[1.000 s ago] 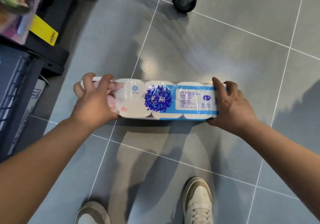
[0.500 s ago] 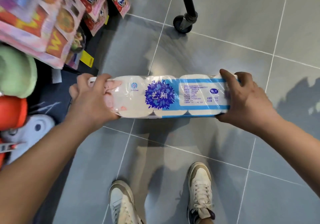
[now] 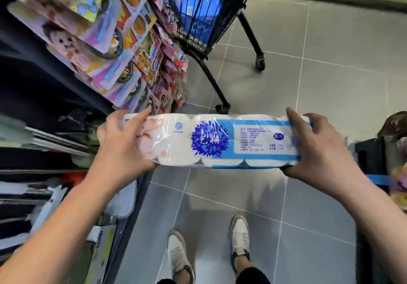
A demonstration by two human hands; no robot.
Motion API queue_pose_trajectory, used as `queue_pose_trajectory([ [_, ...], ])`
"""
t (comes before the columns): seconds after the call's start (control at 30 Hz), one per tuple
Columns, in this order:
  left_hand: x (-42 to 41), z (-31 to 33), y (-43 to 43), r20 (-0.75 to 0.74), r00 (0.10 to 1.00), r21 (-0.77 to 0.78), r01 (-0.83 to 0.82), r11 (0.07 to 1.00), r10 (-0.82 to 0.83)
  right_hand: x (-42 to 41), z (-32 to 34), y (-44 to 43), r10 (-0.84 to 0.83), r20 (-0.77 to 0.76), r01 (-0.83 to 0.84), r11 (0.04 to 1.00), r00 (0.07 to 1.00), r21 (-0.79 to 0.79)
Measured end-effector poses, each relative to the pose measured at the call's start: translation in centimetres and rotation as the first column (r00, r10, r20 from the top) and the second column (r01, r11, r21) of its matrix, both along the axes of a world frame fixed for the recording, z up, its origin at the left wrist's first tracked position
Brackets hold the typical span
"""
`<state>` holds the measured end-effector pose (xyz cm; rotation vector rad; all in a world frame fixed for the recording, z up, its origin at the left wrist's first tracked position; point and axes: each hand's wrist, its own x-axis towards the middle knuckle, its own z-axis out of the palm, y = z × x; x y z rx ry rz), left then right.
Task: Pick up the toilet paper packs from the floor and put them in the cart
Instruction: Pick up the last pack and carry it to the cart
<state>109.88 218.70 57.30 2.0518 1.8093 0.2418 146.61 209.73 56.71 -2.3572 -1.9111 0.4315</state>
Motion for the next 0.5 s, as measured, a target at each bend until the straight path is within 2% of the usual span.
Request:
queue_pose_trajectory([
  [0.23, 0.8, 15.5, -4.0, 0.014, 1.000, 0.023, 0.016, 1.000, -0.016, 0.9, 15.2, -5.9, 0.004, -0.005, -0.004, 0.999, 1.000, 0.048],
  [0.5, 3.0, 23.2, -7.4, 0.025, 0.997, 0.080, 0.073, 0.994, -0.075, 2.4, 20.6, -11.6, -0.043, -0.030, 0.046, 0.992, 0.999, 0.120],
])
